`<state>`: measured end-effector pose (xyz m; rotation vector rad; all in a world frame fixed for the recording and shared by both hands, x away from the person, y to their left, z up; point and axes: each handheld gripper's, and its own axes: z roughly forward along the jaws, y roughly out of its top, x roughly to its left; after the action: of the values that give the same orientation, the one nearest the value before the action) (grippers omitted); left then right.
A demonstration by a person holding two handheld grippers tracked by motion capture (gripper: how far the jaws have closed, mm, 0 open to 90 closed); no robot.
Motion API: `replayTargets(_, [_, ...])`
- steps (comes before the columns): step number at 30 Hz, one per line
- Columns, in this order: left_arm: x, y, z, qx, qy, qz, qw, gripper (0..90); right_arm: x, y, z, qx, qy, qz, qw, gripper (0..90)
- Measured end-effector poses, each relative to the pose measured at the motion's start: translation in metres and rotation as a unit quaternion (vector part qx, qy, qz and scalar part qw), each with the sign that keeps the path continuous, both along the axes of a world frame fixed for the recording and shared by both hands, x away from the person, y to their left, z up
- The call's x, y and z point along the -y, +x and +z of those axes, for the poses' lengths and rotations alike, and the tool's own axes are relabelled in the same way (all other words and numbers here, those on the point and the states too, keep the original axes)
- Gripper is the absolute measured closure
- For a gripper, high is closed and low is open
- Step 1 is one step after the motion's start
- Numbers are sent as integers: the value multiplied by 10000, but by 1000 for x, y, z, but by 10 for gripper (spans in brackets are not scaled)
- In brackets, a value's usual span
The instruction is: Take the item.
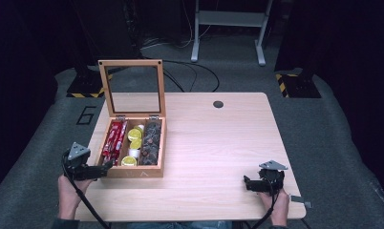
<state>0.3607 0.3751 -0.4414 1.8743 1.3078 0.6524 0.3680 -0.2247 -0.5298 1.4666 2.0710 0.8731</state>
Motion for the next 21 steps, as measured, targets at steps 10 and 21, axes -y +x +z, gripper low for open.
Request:
replayTargets(10, [2, 17, 6, 95, 55, -107, 9999, 223, 0, 0, 0, 12, 6, 0, 10000, 4])
replayTargets(21, [2, 38, 9, 40, 189, -49, 9998, 389, 0, 0, 0, 14, 6, 0, 10000, 4])
